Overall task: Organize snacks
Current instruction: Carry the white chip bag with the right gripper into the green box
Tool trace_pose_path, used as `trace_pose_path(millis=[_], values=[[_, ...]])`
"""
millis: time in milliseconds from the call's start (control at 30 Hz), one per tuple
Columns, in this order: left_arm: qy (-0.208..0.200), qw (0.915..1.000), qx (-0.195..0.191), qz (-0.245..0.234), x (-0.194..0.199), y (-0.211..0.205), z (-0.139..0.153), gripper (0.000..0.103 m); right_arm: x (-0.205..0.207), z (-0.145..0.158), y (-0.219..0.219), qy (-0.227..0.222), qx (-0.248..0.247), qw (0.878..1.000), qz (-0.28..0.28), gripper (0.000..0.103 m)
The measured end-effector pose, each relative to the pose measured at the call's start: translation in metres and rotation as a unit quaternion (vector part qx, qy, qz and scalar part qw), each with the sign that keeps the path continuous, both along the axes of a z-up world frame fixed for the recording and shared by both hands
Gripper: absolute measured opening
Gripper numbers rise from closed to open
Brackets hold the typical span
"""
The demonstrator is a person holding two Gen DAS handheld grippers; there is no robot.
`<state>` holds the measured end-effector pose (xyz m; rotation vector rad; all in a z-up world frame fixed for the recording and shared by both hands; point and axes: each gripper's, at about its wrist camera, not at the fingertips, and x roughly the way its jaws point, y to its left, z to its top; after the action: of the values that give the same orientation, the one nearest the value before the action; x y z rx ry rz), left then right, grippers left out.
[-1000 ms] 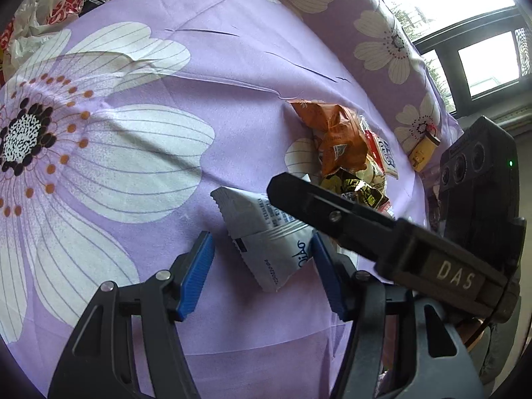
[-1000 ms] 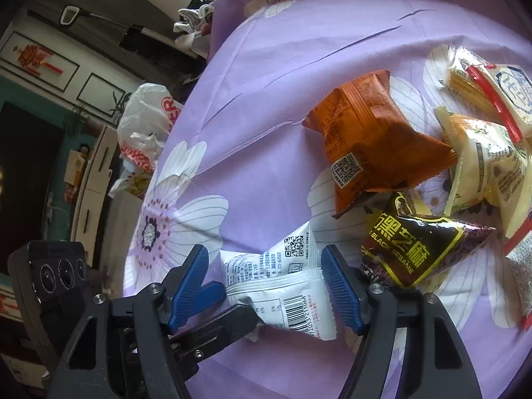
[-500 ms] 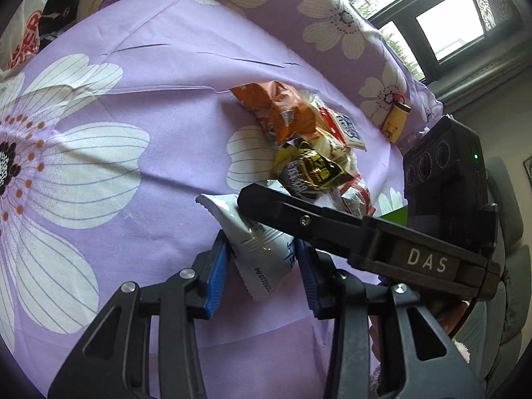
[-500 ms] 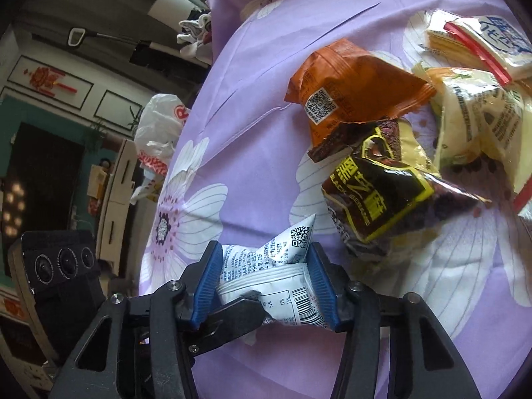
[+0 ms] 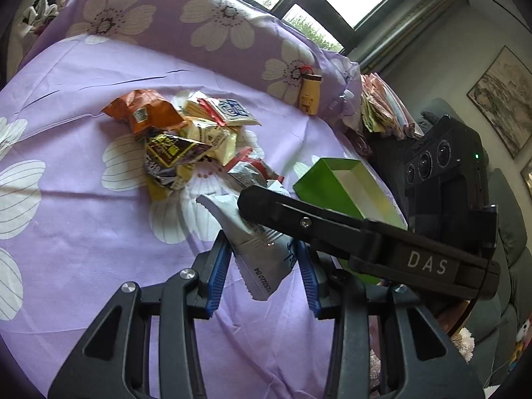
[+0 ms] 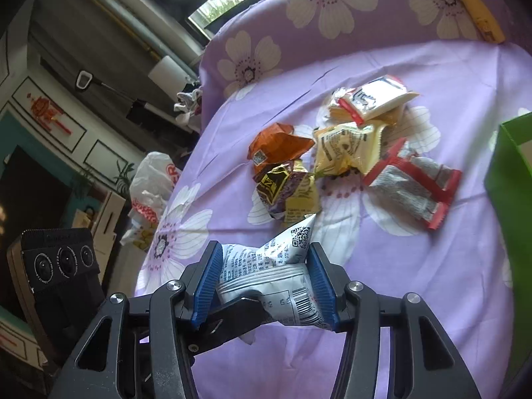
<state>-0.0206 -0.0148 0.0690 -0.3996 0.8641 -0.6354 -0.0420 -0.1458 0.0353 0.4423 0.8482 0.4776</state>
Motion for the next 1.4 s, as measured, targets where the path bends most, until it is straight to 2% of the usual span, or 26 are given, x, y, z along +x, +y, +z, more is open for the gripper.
trace_pose_path(millis=[100, 233, 400, 800, 1233, 1400], values=[[-0.017, 0.9997, 0.005, -0.018, -0.008, -0.012, 0.005, 0.040, -0.013, 0.003, -0.013, -0.013, 0.003, 1.000, -0.017, 0.055], [-0.039, 0.9989, 0.016, -0.019, -0.012, -0.028, 0.016, 0.040, -0.019, 0.011, -0.028, -0.023, 0.011, 0.999, -0.021, 0.055], [-0.059, 0.9977, 0.010, -0.030, -0.010, -0.047, 0.036, 0.040, -0.031, 0.029, -0.050, -0.053, 0.013, 0.998, -0.040, 0.055], [-0.088, 0.9912, 0.008, -0.099, -0.005, -0.133, 0.067, 0.040, -0.063, 0.055, -0.132, -0.088, 0.031, 0.987, -0.129, 0.055], [-0.092, 0.9814, 0.015, -0.168, -0.004, -0.211, 0.065, 0.040, -0.086, 0.044, -0.215, -0.063, 0.085, 0.972, -0.211, 0.055], [-0.073, 0.9814, 0.014, -0.177, 0.002, -0.225, 0.057, 0.040, -0.088, 0.035, -0.233, -0.049, 0.096, 0.968, -0.228, 0.055]])
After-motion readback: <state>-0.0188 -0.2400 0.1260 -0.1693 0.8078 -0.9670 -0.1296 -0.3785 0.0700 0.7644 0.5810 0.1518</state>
